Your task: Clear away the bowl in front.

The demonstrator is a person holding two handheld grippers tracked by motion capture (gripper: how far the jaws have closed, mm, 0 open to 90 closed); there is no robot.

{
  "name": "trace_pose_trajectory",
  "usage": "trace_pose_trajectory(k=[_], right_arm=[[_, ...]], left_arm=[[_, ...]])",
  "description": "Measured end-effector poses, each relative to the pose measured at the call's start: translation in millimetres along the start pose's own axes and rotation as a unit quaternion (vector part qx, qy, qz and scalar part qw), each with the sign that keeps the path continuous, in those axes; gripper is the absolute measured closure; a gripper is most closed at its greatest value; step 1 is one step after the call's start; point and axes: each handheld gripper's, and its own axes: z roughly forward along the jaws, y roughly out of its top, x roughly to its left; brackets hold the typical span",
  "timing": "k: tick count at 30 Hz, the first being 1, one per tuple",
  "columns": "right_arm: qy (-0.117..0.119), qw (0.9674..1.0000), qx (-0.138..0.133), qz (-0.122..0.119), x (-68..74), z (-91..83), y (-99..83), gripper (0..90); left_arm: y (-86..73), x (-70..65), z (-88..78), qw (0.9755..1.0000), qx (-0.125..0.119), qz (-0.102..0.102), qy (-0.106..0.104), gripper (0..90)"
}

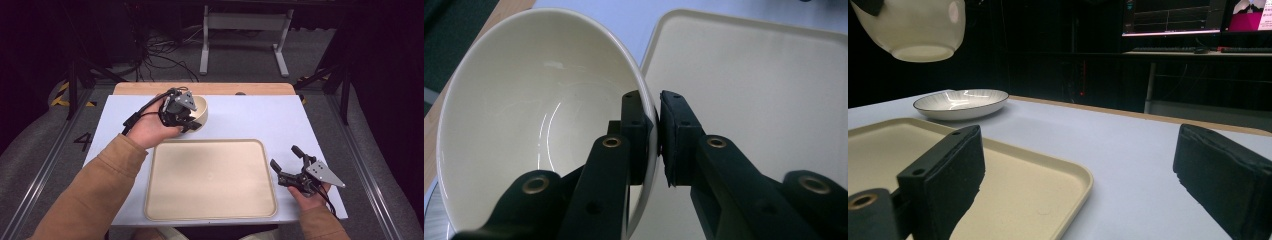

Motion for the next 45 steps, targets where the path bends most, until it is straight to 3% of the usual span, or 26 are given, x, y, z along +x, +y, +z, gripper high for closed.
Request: trace_pose_trajectory(k=[12, 25, 35, 38, 45], right_arm=[[0.000, 1.0000, 0.000, 0.000, 0.1, 0.0, 0.0, 6.9], [0.001, 1.0000, -0.001, 0.000, -0.2, -0.1, 0.0, 6.9], [0.001, 1.0000, 0.000, 0.001, -0.1, -0.1, 0.0, 6.9], [0.001, 1.0000, -0.001, 0.000, -0.1, -0.2, -0.1, 6.9], [0.001, 1.0000, -0.001, 0.001, -0.1, -0.2, 0.0, 6.9]], left_arm=[[8.0, -24.6, -2.5, 0.9993, -0.003, 0.026, -0.026, 82.1], [18.7, -47.7, 1.8, 0.9965, -0.009, 0.060, -0.058, 82.3], [19.8, -60.7, 15.4, 0.9932, 0.006, 0.082, -0.082, 82.5], [20.2, -64.6, 22.3, 0.9912, 0.016, 0.091, -0.095, 82.5], [18.4, -70.9, 33.0, 0.9886, 0.035, 0.097, -0.110, 82.6]])
